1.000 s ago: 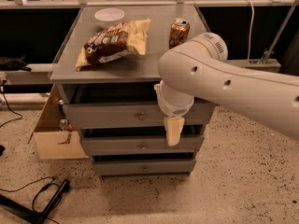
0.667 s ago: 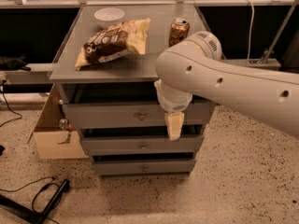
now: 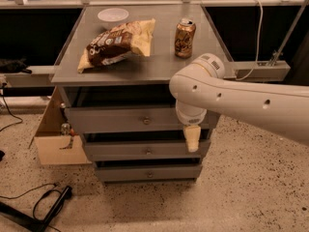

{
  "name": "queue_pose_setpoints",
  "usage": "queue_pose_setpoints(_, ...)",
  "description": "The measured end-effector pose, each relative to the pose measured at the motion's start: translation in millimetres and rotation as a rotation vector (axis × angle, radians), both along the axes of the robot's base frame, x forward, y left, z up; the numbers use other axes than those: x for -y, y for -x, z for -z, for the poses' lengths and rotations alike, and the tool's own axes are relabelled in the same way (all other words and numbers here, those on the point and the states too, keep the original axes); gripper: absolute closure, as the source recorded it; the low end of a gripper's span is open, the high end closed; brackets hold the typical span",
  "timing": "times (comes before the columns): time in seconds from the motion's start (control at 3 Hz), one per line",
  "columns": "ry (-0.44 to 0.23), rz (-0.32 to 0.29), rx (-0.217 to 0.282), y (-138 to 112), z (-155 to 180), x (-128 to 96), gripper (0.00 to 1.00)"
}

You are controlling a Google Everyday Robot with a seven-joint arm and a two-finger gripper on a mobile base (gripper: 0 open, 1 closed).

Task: Open top drawer

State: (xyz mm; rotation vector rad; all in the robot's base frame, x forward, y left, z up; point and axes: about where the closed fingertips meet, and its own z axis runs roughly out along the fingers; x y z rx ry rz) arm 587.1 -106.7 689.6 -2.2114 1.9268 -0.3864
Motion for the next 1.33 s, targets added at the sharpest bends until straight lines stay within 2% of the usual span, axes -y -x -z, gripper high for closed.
queue_pose_setpoints(0.33,-0.045,0.026,0.012,-40,12,2,0.0)
queue_pose_setpoints(0.67,-0.043,0.028,0.01,-50,24,-1,0.0)
queue_pose_setpoints(1.0,-0.059,0.042,0.0,-64,40,-7,0.18)
queue_pose_setpoints(1.33,-0.059,0.061,-0.017,-66,54,-8,0.42)
